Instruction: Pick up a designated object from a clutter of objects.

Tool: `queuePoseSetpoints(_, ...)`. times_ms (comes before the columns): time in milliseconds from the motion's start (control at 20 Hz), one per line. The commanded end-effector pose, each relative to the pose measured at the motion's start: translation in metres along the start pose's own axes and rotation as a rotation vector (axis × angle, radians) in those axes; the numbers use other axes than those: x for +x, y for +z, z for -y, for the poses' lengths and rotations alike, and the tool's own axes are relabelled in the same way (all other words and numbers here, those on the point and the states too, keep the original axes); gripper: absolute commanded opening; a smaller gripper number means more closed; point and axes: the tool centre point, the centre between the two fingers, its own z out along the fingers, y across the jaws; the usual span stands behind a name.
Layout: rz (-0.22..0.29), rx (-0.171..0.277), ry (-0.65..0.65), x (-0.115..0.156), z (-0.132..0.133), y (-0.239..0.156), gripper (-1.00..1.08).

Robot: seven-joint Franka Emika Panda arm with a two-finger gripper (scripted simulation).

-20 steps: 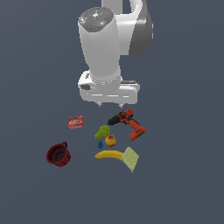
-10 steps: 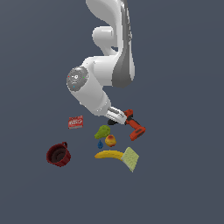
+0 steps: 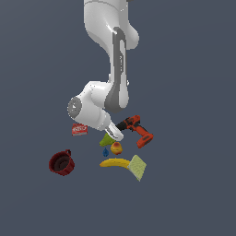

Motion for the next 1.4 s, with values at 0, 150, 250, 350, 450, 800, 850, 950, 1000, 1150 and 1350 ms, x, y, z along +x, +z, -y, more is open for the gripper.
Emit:
queuePoseSetpoints(0,0.025,0.009,0.059,0.004,-0.004,0.011,0.68)
queuePoseSetpoints(150,0.042,0.014,0.098,0.007,-0.008,0.018,0.68)
queuePoseSetpoints(250,0.047,0.016,0.11,0.007,-0.009,0.02,0.68)
queuePoseSetpoints(350,0.045,0.014,0.103,0.007,-0.009,0.02,0.68)
queuePoseSetpoints(450,0.045,0.014,0.103,0.007,-0.009,0.021,0.68)
queuePoseSetpoints(800,0.046,0.015,0.11,0.006,-0.009,0.045,0.68)
queuePoseSetpoints(850,0.046,0.015,0.111,0.006,-0.009,0.047,0.68)
queuePoseSetpoints(950,0.047,0.015,0.112,0.006,-0.01,0.05,0.68)
queuePoseSetpoints(1000,0.047,0.015,0.112,0.006,-0.01,0.051,0.68)
queuePoseSetpoints(1150,0.047,0.015,0.112,0.006,-0.01,0.051,-1.0)
queuePoseSetpoints(1350,0.047,0.015,0.112,0.006,-0.01,0.051,-1.0)
